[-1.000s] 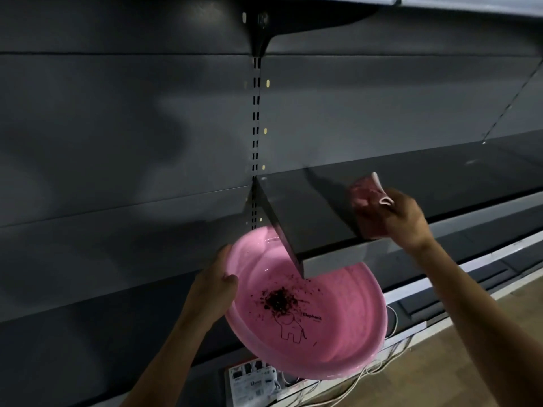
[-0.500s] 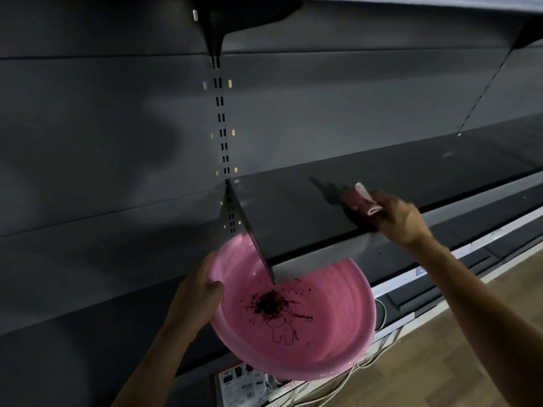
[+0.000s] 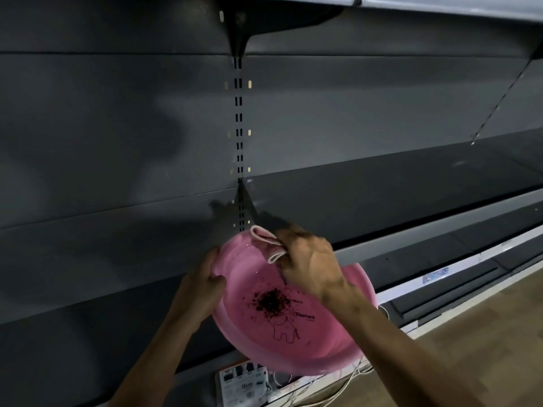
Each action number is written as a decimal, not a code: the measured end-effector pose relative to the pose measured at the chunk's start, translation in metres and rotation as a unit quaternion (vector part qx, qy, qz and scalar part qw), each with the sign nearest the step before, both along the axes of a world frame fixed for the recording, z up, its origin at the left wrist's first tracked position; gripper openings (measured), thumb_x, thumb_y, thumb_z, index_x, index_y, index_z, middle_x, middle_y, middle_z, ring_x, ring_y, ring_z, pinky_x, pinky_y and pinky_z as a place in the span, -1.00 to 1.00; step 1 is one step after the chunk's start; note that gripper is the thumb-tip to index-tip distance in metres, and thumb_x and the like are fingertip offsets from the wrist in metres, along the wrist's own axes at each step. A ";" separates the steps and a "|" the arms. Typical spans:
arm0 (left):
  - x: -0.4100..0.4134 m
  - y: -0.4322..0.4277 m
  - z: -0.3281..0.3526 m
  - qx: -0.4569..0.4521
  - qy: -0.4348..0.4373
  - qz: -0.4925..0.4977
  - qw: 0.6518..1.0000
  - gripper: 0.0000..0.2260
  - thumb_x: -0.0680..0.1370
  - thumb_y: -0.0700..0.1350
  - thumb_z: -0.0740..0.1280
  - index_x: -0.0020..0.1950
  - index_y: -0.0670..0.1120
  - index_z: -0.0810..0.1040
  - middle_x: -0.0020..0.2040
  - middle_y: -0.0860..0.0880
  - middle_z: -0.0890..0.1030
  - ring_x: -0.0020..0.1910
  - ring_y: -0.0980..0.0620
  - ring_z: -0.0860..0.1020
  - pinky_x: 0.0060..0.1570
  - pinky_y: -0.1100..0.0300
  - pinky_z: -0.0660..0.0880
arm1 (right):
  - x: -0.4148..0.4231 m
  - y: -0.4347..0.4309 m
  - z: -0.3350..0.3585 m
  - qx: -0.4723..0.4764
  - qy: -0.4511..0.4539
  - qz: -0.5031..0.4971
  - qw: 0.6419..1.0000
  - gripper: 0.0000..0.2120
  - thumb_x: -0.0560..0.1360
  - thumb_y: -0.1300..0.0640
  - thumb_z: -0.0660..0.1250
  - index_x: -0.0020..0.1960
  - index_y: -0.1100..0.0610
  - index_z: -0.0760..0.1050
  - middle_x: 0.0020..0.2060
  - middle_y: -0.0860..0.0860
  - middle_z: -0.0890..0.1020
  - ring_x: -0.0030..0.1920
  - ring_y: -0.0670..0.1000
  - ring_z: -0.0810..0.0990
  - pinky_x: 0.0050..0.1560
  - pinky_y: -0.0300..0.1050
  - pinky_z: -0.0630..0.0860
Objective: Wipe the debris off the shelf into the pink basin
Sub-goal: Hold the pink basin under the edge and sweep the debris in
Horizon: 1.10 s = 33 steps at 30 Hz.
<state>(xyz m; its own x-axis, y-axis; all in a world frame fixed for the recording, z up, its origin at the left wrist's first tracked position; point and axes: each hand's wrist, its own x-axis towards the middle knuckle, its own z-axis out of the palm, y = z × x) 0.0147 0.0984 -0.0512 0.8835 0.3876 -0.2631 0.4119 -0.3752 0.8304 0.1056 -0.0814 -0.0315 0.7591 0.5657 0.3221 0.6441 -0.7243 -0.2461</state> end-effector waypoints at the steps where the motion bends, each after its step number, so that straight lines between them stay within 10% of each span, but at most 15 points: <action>1: 0.002 0.002 0.001 -0.004 0.000 0.002 1.000 -0.46 0.52 -0.32 0.23 0.41 0.13 0.34 -0.05 0.10 0.56 -0.17 -0.04 0.63 -0.14 -0.11 0.61 | 0.000 0.004 0.003 0.011 0.016 0.016 1.000 -0.78 0.46 0.10 0.30 0.11 -0.01 0.53 -0.03 -0.03 0.59 -0.09 0.12 0.63 -0.16 -0.06 0.51; 8: 0.019 0.008 -0.004 -0.021 -0.005 0.005 1.000 -0.50 0.51 -0.31 0.23 0.37 0.13 0.40 -0.02 0.01 0.63 -0.15 -0.03 0.65 -0.13 -0.13 0.63 | 0.073 -0.051 0.032 0.138 0.063 -0.093 0.984 -0.75 0.46 -0.03 0.36 0.05 0.09 0.58 -0.09 0.12 0.68 -0.04 0.23 0.65 -0.18 -0.07 0.50; 16: 0.040 0.009 -0.009 -0.014 -0.022 0.024 0.999 -0.51 0.50 -0.36 0.22 0.32 0.10 0.41 0.00 0.01 0.59 -0.11 -0.02 0.62 -0.13 -0.06 0.61 | 0.155 -0.150 0.015 -0.007 0.072 -0.253 0.965 -0.72 0.52 0.00 0.35 0.19 0.07 0.54 -0.02 0.17 0.64 -0.05 0.26 0.63 -0.14 -0.05 0.48; 27: 0.043 0.015 -0.012 0.017 -0.003 0.025 1.000 -0.54 0.50 -0.29 0.24 0.28 0.19 0.42 -0.03 0.03 0.61 -0.16 -0.02 0.64 -0.16 -0.16 0.63 | 0.069 -0.011 0.001 -0.007 0.052 0.004 0.999 -0.55 0.46 0.12 0.30 0.34 -0.10 0.46 0.19 0.02 0.60 0.04 0.17 0.65 0.04 0.00 0.57; 33: 0.038 0.016 -0.015 0.014 -0.005 0.031 0.999 -0.48 0.52 -0.33 0.21 0.38 0.13 0.36 -0.09 -0.07 0.62 -0.26 -0.12 0.63 -0.35 -0.01 0.60 | 0.031 0.024 0.000 -0.003 0.127 0.157 0.979 -0.80 0.60 0.07 0.25 0.21 -0.04 0.51 0.06 -0.07 0.58 -0.10 -0.05 0.62 -0.06 -0.16 0.60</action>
<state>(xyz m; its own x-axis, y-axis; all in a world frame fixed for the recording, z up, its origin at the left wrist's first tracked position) 0.0527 0.1146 -0.0665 0.8598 0.4493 -0.2427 0.4274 -0.3728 0.8236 0.1362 -0.0577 -0.0318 0.6022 0.7859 0.1407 0.7542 -0.5022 -0.4230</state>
